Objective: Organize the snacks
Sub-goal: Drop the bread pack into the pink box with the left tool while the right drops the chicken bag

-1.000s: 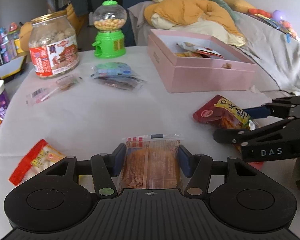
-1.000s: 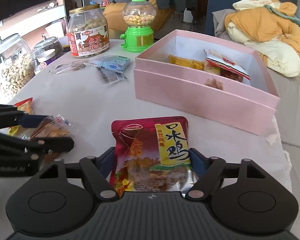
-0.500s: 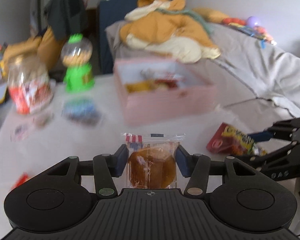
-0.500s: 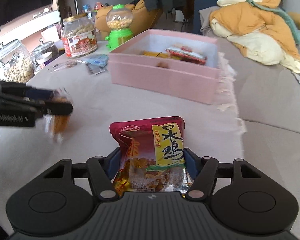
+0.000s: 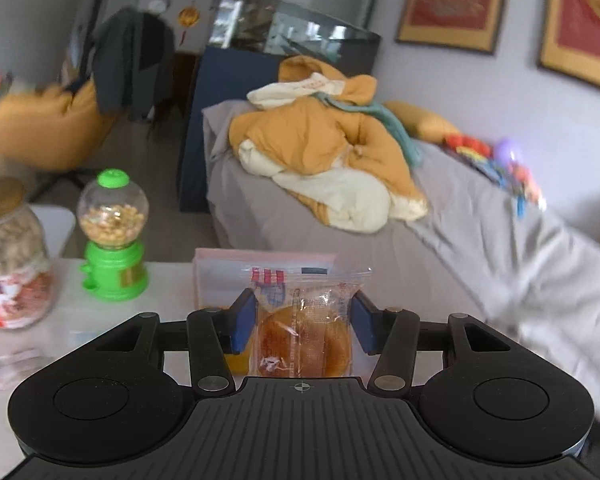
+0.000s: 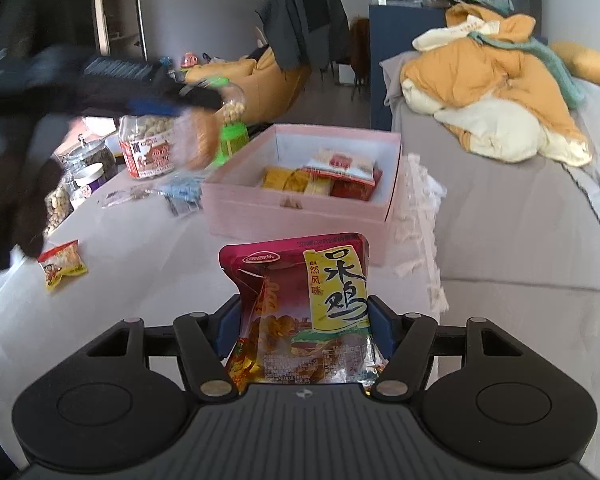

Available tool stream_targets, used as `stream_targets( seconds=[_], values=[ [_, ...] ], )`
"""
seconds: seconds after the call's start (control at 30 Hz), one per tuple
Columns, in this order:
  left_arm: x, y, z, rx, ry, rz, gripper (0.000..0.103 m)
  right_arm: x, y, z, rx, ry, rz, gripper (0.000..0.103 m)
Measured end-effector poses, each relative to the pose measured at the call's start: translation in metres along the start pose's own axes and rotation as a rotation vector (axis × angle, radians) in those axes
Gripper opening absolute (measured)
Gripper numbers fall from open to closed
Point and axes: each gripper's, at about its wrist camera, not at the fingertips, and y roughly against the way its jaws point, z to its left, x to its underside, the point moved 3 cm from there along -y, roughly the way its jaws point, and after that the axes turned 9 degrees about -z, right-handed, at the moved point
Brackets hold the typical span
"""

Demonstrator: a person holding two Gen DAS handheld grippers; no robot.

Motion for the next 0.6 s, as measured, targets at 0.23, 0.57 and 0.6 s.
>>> stream_targets(
  seconds=[0.23, 0.57, 0.6],
  values=[
    [0.012, -0.067, 0.033, -0.006, 0.145, 0.087, 0.056, -0.012, -0.016, 0.0, 0.017, 0.001, 0.002, 0.065],
    [0.014, 0.005, 0.079, 0.051, 0.217, 0.02, 0.056, -0.079, -0.041, -0.004, -0.01, -0.046, -0.052, 0.065],
    [0.012, 0.013, 0.082, 0.037, 0.214, 0.01, 0.056, -0.094, -0.047, -0.006, -0.009, -0.065, -0.068, 0.067]
  ],
)
